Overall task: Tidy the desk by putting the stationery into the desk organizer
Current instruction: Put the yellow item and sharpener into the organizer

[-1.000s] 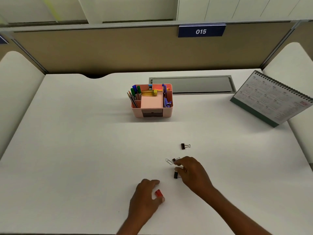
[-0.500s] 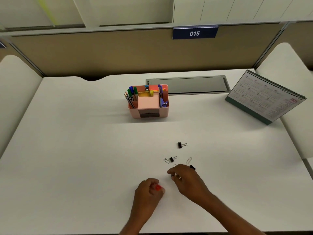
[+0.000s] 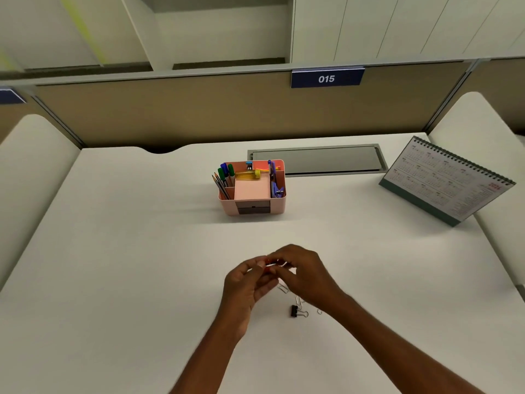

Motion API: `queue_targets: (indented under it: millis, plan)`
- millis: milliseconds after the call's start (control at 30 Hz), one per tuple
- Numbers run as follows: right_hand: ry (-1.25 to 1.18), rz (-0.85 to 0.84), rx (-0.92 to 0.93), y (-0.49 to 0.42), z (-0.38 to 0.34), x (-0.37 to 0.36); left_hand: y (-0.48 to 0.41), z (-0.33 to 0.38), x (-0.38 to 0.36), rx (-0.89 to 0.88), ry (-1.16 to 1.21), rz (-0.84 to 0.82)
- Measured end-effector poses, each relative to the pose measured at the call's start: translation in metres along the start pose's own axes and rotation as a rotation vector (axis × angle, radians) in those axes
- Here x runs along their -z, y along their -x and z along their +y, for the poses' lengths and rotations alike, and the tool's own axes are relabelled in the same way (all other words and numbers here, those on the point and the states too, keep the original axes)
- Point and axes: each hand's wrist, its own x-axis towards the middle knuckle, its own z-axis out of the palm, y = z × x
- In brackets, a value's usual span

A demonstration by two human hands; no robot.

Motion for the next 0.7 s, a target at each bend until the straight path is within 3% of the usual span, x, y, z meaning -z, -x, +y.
queue_targets:
  millis: [300,500,700]
  plan:
    - [0.169,0.148,-0.101,-0.102,-0.011,0.004,-0.055,0.051,-0.017,-0.151,-0.307,0.180]
    - [0.308,0.152,-0.112,-0.171,-0.002,-0.001,-0.095,0.078,-0.022,-0.149,-0.495,0.184]
    - [0.446,0.046,-0.152,-0.216,0.005,-0.014,-0.131,0.096,-0.018,-0.111,-0.465,0.244]
